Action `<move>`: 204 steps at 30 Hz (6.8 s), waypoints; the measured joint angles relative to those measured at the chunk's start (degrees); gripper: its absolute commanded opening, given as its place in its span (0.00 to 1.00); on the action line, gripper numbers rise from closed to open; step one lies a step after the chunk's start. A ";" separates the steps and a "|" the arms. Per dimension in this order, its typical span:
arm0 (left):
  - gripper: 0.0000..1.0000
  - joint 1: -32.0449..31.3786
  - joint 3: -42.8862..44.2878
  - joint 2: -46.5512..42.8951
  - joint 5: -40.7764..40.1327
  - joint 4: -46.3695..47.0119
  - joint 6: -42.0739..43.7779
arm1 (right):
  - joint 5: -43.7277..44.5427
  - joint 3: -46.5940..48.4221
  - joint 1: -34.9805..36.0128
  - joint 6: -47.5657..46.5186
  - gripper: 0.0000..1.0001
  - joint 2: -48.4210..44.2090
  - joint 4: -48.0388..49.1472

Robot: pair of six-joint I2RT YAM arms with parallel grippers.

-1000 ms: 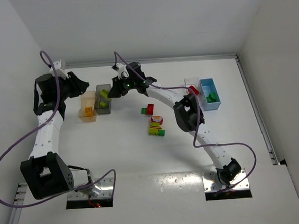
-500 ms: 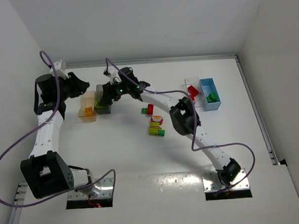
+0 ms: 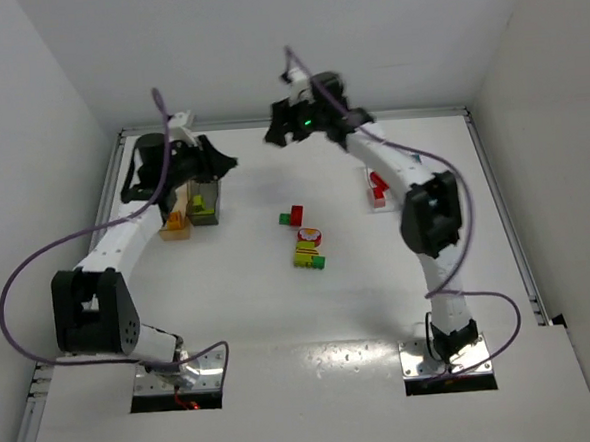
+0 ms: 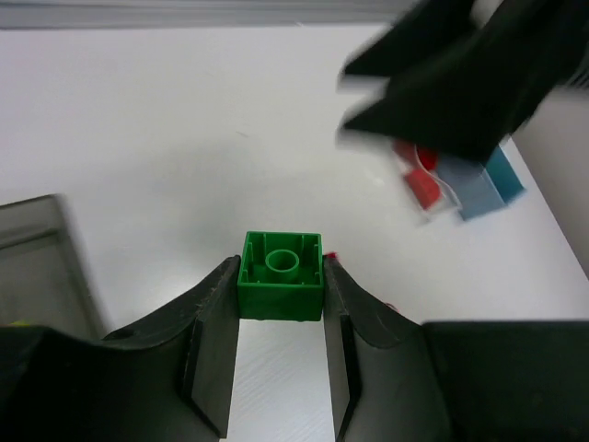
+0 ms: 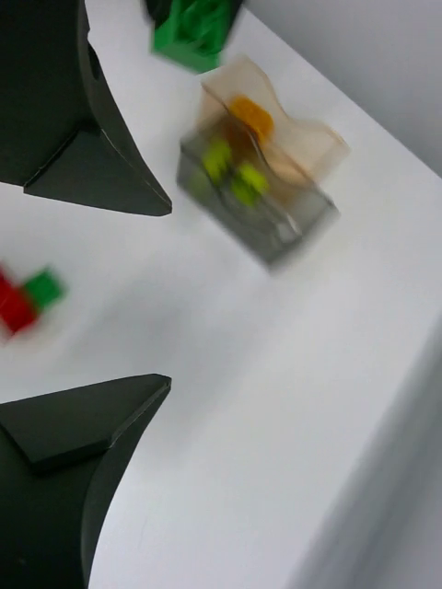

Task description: Sort the legos into containers by color

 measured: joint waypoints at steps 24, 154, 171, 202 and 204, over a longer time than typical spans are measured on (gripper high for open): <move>0.19 -46.34 53.66 55.84 -3.37 5.09 -2.21 | 29.66 -44.74 -33.09 -7.50 0.69 -69.77 -24.35; 0.07 -18.58 19.67 29.68 3.76 -12.68 -12.66 | -12.98 -40.52 -27.23 -22.67 0.61 -36.35 -26.16; 0.00 -11.85 5.84 28.98 37.33 50.40 -64.89 | -15.82 -45.59 -11.30 -18.23 0.66 -35.67 4.26; 0.00 -11.80 7.32 35.26 43.30 65.18 -79.58 | -12.74 -44.44 -2.38 -25.99 0.57 -33.42 6.32; 0.00 -11.98 7.34 35.45 43.34 65.02 -79.52 | -11.74 -44.44 -2.38 -25.73 0.46 -33.42 7.02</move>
